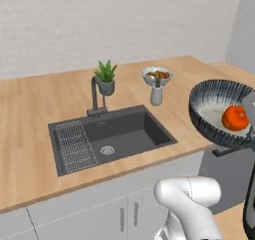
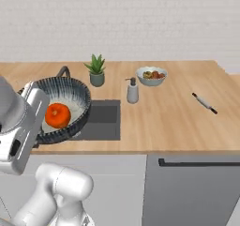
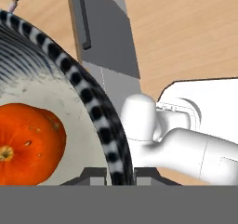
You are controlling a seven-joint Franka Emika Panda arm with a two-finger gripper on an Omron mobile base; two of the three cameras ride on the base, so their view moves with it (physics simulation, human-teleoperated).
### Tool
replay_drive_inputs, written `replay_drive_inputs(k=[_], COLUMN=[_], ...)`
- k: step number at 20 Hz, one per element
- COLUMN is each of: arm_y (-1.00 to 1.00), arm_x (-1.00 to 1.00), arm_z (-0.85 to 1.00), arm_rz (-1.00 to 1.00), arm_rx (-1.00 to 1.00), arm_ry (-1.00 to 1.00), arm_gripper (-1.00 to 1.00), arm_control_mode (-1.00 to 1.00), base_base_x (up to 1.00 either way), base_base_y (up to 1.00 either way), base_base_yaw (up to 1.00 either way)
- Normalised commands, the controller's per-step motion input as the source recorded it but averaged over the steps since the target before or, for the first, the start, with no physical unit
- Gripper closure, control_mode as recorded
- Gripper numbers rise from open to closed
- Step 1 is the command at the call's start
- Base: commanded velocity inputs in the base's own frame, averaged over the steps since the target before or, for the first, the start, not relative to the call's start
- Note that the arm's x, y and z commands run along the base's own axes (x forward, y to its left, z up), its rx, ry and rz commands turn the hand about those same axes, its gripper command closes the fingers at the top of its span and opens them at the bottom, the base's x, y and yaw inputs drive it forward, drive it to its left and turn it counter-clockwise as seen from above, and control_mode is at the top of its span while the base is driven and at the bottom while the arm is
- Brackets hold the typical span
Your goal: Pick the squash from the sink and place it in the bowl. Then pick the bowl and place it in the microwave. Then close the microwave door and press the start button.
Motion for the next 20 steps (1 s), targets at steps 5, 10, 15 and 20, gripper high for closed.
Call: replay_drive_inputs(k=[5,10,15,20], arm_y=[0.00,0.00,0.00,0.00], arm_x=[0.00,0.00,0.00,0.00], arm_z=[0.00,0.00,0.00,0.00], arm_rz=[0.00,0.00,0.00,0.00], arm_rx=[0.00,0.00,0.00,0.00], arm_ry=[0.00,0.00,0.00,0.00], arm_gripper=[1.00,1.00,1.00,1.00], arm_control_mode=[1.00,1.00,1.00,1.00], base_base_x=[-0.02,0.00,0.00,0.00], base_base_y=[-0.24,-0.26,-0.35,-0.39], base_base_yaw=[-0.85,-0.84,-0.76,-0.77])
